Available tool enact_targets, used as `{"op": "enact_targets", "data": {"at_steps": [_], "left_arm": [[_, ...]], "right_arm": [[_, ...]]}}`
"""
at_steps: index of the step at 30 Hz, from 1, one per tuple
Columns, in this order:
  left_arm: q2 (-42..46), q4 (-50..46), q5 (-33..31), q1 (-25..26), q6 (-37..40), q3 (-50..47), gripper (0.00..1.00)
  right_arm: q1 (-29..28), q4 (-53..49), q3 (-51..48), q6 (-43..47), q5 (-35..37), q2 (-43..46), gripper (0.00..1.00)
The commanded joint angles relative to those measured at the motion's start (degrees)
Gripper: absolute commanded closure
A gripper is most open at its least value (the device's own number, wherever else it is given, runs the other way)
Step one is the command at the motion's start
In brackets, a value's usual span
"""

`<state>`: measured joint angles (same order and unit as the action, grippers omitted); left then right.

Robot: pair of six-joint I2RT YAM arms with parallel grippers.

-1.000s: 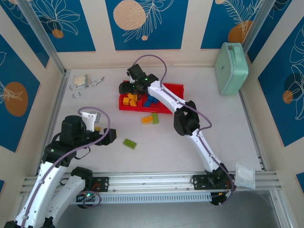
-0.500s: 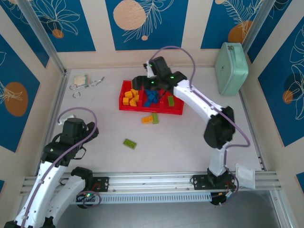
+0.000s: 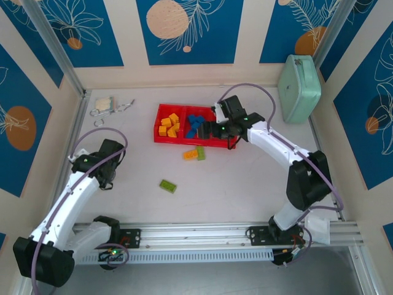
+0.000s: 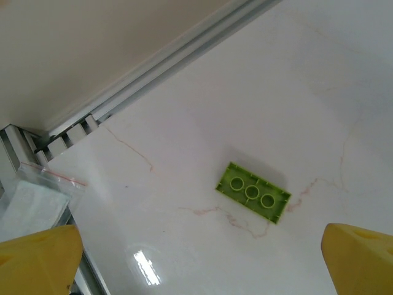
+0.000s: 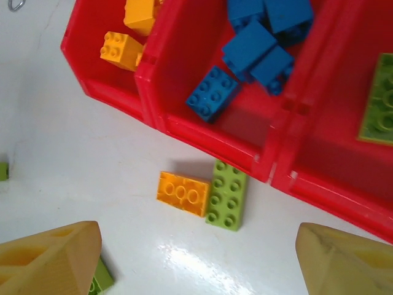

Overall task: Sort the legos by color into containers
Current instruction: Stand up the lego at the middle-left of the table.

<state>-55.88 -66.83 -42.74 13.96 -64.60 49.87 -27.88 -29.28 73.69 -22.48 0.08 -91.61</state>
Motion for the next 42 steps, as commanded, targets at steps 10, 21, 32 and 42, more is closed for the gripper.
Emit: {"op": "enact_targets", "data": {"at_steps": [10, 21, 32, 42], "left_arm": [[-2.5, 20.5, 21.1, -16.0, 16.8, -12.6, 0.01], [-12.2, 22.8, 26.2, -17.0, 22.6, -11.3, 0.01], [-13.6, 25.9, 26.8, -23.9, 31.7, -10.9, 0.00], [-22.2, 36.5, 33.5, -25.9, 33.9, -11.1, 0.15]], "right_arm": [[5.9, 4.5, -14.7, -0.7, -1.0, 17.5, 0.17], [9.6, 5.3, -14.2, 3.1, -9.9, 11.3, 0.20], [9.6, 5.9, -15.9, 2.6, -11.6, 11.7, 0.22], [9.2, 3.1, -14.8, 2.3, -13.9, 10.9, 0.25]]}}
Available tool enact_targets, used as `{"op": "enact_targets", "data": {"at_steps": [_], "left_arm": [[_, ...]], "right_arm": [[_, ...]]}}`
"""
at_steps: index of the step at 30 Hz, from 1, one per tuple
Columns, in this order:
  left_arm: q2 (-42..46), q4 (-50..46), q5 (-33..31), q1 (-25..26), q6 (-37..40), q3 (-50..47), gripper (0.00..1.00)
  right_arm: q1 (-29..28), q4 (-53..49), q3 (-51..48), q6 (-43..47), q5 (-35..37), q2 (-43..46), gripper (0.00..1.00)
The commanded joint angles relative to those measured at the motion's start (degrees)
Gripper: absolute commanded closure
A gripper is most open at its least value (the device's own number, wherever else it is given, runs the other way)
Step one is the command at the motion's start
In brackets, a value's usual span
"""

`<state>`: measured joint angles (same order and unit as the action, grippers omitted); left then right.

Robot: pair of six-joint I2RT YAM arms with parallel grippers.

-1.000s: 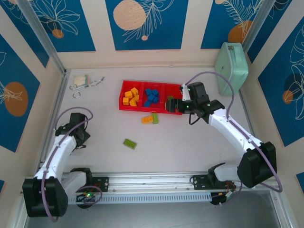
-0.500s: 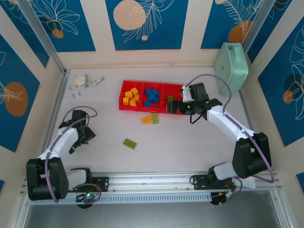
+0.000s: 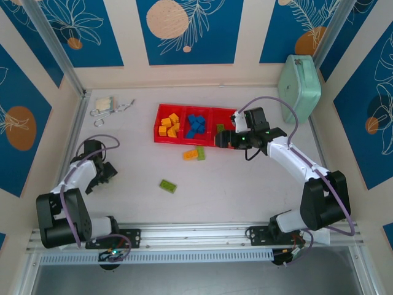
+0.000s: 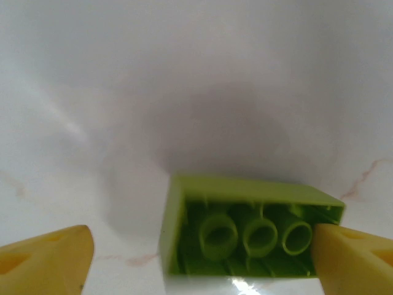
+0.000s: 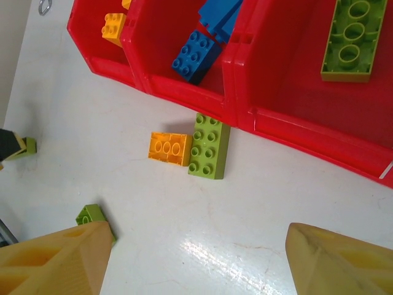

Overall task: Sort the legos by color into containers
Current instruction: Stand up the lego at the middle-left of the table, then pick up the lego from the middle-left of the table.

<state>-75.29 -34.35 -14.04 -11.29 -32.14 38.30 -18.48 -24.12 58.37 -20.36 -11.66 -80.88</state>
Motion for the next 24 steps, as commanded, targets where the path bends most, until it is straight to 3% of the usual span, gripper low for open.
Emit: {"op": "enact_targets", "data": {"at_steps": [1, 5, 8, 14, 19, 24], "left_arm": [[-4.2, 5.4, 7.3, -0.7, 1.3, 0.5, 0.19], [-10.5, 12.7, 19.1, 0.1, -1.3, 1.6, 0.34], [-15.5, 14.3, 22.8, 2.3, -3.0, 4.6, 0.39], [-21.3, 14.2, 22.2, 11.2, -2.8, 10.6, 0.45], [-23.7, 14.7, 22.1, 15.0, -3.3, 12.5, 0.58], [-20.3, 14.3, 20.7, 17.2, -3.0, 12.7, 0.67]], "right_arm": [[-0.4, -2.3, 0.5, 0.1, -2.1, 0.4, 0.25], [-1.4, -3.8, 0.5, 0.0, -1.4, 0.9, 0.25], [-2.3, -4.5, 0.0, -0.7, 0.0, 2.4, 0.26], [-3.6, -5.1, -1.6, -2.5, 1.9, 6.7, 0.26], [-4.0, -7.0, -1.7, -2.7, 3.1, 8.4, 0.27], [-4.7, -7.8, -1.3, -3.3, 3.7, 9.5, 0.27]]}}
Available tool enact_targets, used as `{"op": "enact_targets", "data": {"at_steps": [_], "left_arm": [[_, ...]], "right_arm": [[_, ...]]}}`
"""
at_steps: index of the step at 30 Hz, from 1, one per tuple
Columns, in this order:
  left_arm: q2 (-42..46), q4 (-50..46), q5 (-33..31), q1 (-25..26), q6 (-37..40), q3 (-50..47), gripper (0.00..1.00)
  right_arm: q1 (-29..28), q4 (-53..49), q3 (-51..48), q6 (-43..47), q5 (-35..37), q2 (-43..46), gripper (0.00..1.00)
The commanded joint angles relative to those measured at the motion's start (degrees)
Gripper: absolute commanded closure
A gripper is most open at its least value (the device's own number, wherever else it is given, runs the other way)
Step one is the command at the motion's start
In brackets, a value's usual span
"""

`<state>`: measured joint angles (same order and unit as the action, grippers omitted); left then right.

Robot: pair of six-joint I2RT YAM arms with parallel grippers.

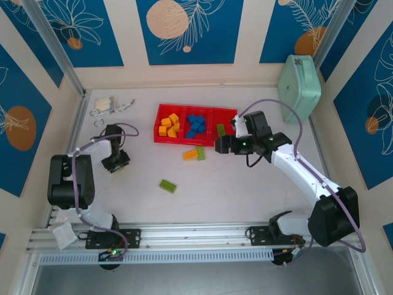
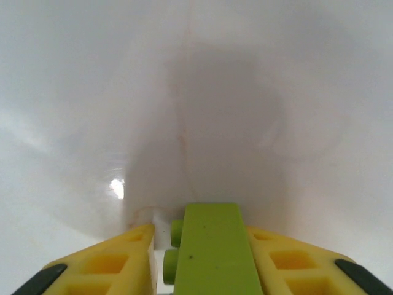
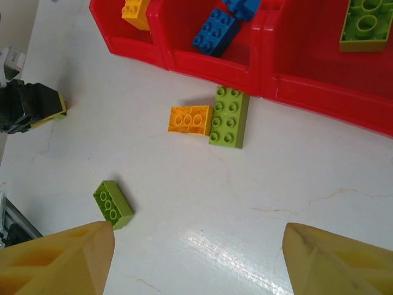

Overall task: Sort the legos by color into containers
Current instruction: Pick up the lego from the middle-left of the table, then place the lego in the container.

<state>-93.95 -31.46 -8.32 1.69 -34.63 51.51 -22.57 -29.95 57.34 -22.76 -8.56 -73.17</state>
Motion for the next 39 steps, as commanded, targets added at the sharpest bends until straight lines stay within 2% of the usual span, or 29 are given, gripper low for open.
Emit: {"op": "enact_targets", "data": {"at_steps": [1, 5, 10, 14, 18, 22, 24, 29, 33, 36, 39], "left_arm": [[-0.7, 11.1, 14.9, 4.4, -0.4, -0.4, 0.69], [3.7, 9.0, 15.0, 5.2, 1.0, 1.1, 0.78], [8.6, 7.1, 16.1, 7.6, 1.9, 5.0, 0.80], [8.4, 8.8, 19.2, 11.3, 1.4, 10.2, 0.81], [2.0, 13.2, 24.6, 16.2, 0.2, 17.2, 0.80], [-8.6, 13.7, 27.4, 22.5, -0.1, 29.4, 0.80], [-13.6, 13.9, 26.9, 25.4, -1.1, 34.7, 0.80], [-22.7, 21.6, 27.3, 31.8, -4.5, 42.7, 0.80], [-29.2, 23.5, 27.4, 35.5, -5.2, 49.7, 0.80], [-32.1, 28.5, 26.4, 37.1, -7.3, 50.5, 0.78], [-34.5, 28.6, 24.3, 37.2, -9.1, 52.0, 0.77]], "right_arm": [[-0.8, -2.0, -0.2, -1.1, 0.6, 1.8, 0.27], [-1.8, -2.4, 0.7, -1.7, 1.5, 1.7, 0.27], [-3.0, -3.1, 1.6, -2.3, 4.4, 2.4, 0.28], [-3.1, -3.3, 1.3, -3.6, 8.0, 4.3, 0.28], [-3.1, -5.2, 1.5, -5.4, 13.2, 7.0, 0.28], [-3.2, -8.0, 0.9, -6.8, 16.4, 11.9, 0.28], [-3.0, -9.9, 0.3, -7.1, 18.0, 14.5, 0.27], [-2.7, -15.3, -0.8, -7.9, 21.3, 20.7, 0.27], [-2.8, -18.1, -2.7, -9.9, 21.6, 24.6, 0.29], [-3.0, -19.9, -4.7, -11.6, 21.0, 26.9, 0.29], [-3.3, -20.8, -6.0, -11.7, 19.3, 28.9, 0.27]]}}
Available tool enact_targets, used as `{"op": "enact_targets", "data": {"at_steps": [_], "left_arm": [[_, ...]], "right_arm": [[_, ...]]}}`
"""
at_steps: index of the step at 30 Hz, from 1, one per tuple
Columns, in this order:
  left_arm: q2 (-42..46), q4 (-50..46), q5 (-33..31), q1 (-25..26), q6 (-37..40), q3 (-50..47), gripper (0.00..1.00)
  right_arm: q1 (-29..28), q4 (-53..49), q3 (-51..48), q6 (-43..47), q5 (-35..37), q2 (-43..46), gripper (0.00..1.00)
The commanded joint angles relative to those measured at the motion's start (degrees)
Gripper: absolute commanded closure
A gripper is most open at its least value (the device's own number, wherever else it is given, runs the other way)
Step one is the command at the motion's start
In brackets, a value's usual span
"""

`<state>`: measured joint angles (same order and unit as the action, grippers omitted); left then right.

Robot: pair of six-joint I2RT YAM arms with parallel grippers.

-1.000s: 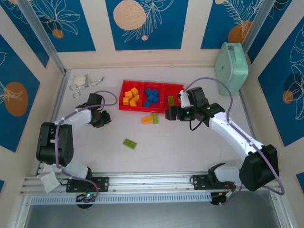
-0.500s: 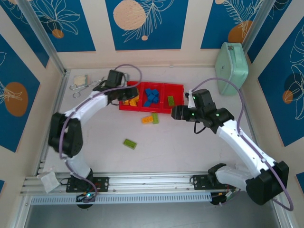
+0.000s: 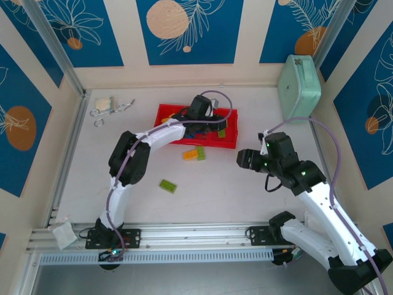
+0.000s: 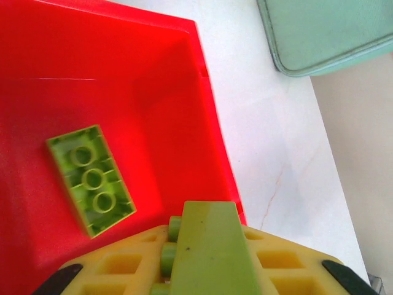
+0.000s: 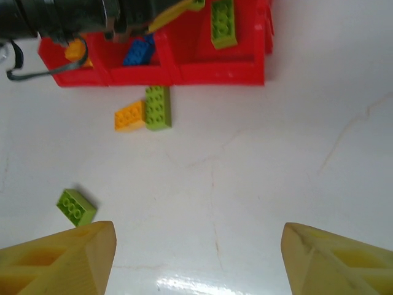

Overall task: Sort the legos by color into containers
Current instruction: Place the lego in the container, then pick up the lego from the bottom-center of the table.

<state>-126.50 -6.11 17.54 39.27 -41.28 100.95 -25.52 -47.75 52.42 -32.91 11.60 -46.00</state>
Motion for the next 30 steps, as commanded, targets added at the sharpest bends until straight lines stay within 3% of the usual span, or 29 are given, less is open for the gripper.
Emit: {"op": "enact_targets", "data": {"at_steps": [1, 12, 17, 23, 26, 28, 30], "left_arm": [[-2.6, 2.5, -2.4, -0.3, -2.5, 3.2, 0.76], [-2.8, 1.1, -7.8, -0.3, -3.0, 4.3, 0.45], [0.5, 1.5, -8.8, -0.1, -1.2, 3.4, 0.36], [7.6, 2.7, -10.8, 0.9, 3.4, -0.9, 0.25], [12.7, 4.1, -11.7, 1.3, 5.6, -4.7, 0.15], [16.7, 4.1, -13.1, 1.3, 6.8, -8.2, 0.00], [20.5, 3.2, -14.7, 1.3, 8.5, -11.8, 0.01]], "right_arm": [[-0.6, -3.2, -1.2, -1.4, -1.2, 2.5, 0.26], [-2.8, -4.0, -1.0, -1.6, -0.7, 2.8, 0.25], [-4.2, -3.0, -1.0, -1.9, -0.2, 1.7, 0.25], [-5.3, -1.5, -1.2, -1.9, -0.6, -0.1, 0.22], [-5.3, -0.4, -1.4, -1.7, -1.3, -1.3, 0.16], [-5.2, 0.1, -1.0, -0.7, -2.7, -3.1, 0.10], [-5.4, -0.1, -0.1, 0.1, -3.2, -5.2, 0.08]]}}
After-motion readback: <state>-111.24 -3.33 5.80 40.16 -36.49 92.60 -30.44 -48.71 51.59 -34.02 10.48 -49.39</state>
